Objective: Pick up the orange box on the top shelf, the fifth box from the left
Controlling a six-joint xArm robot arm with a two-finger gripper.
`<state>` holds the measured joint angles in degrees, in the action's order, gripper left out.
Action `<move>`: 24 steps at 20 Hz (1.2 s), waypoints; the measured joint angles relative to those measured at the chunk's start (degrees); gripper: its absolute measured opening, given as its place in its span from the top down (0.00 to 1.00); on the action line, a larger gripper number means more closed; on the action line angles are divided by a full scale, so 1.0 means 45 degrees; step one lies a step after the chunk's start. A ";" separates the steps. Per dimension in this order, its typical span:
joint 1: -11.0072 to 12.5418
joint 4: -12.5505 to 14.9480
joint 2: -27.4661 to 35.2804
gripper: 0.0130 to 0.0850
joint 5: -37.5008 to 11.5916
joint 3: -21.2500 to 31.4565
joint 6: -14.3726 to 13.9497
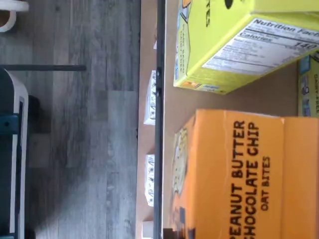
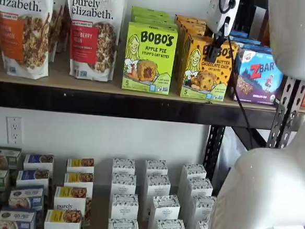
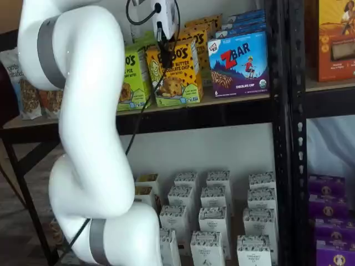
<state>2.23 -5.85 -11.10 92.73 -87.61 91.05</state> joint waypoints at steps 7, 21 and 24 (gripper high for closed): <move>0.0013 -0.0063 -0.0046 0.56 -0.0082 0.0064 0.0005; -0.0048 -0.0150 0.0010 0.83 0.0161 -0.0079 -0.0078; -0.0064 -0.0214 -0.0037 0.83 0.0205 -0.0120 -0.0114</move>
<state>1.94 -6.82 -11.26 93.66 -88.15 90.54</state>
